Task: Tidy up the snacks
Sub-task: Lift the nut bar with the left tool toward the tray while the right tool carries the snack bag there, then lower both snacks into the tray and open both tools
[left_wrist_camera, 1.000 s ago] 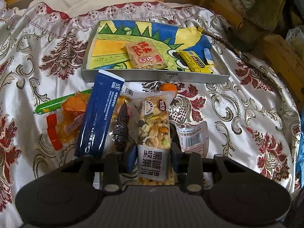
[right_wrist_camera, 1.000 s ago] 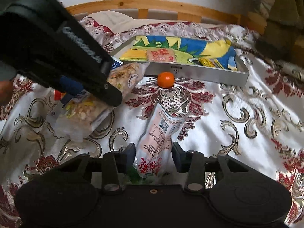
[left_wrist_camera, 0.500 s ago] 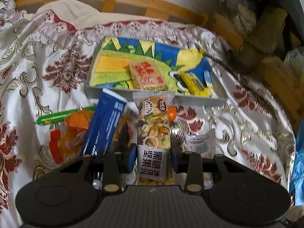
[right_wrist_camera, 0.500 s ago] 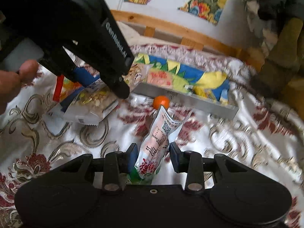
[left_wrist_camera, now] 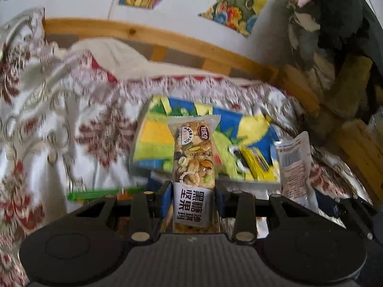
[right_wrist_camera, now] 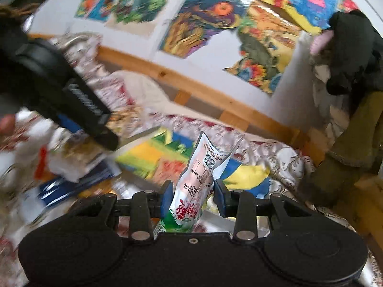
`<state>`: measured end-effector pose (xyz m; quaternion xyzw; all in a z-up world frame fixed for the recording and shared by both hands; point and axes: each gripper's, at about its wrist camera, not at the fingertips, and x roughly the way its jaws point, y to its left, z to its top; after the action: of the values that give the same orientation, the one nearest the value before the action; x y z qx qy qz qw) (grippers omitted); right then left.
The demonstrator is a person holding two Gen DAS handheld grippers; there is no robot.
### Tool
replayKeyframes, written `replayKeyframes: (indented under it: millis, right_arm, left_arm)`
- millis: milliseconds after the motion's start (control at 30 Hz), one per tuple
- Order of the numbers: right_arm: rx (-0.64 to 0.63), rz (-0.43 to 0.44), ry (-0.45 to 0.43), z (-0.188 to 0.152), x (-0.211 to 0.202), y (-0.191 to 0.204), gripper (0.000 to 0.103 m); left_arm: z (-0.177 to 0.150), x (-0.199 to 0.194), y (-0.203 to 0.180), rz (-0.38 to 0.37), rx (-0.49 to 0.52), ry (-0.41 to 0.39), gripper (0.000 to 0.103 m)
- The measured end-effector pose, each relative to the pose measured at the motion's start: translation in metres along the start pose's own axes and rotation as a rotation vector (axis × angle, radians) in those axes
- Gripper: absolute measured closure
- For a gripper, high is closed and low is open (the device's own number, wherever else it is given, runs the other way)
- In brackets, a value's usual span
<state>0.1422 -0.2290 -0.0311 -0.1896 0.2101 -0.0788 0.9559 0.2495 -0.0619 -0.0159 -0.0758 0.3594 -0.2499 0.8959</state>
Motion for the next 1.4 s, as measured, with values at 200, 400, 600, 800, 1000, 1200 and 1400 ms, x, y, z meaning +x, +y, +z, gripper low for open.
replayKeyframes:
  millis: [200, 400, 600, 800, 1000, 1200, 1400]
  right_arm:
    - [0.155, -0.024, -0.015, 0.003, 0.051, -0.041, 0.064]
    - [0.201, -0.045, -0.032, -0.003, 0.09, -0.077, 0.063]
    - [0.277, -0.036, 0.026, -0.01, 0.118, -0.103, 0.063]
    - [0.381, -0.021, 0.076, -0.02, 0.129, -0.117, 0.063]
    - [0.417, -0.029, 0.132, -0.033, 0.145, -0.123, 0.062]
    - [0.435, -0.027, 0.158, -0.037, 0.155, -0.117, 0.062]
    - [0.449, -0.024, 0.159, -0.042, 0.158, -0.117, 0.052]
  left_arm:
    - [0.028, 0.027, -0.014, 0.001, -0.028, -0.039, 0.063]
    - [0.057, 0.077, -0.033, -0.003, -0.054, -0.054, 0.063]
    - [0.069, 0.131, -0.056, -0.019, -0.054, -0.009, 0.063]
    - [0.06, 0.176, -0.07, -0.025, -0.093, 0.068, 0.063]
    - [0.049, 0.199, -0.081, 0.014, -0.056, 0.1, 0.063]
    - [0.044, 0.208, -0.09, 0.042, -0.011, 0.116, 0.063]
    - [0.042, 0.214, -0.096, 0.06, 0.023, 0.136, 0.062]
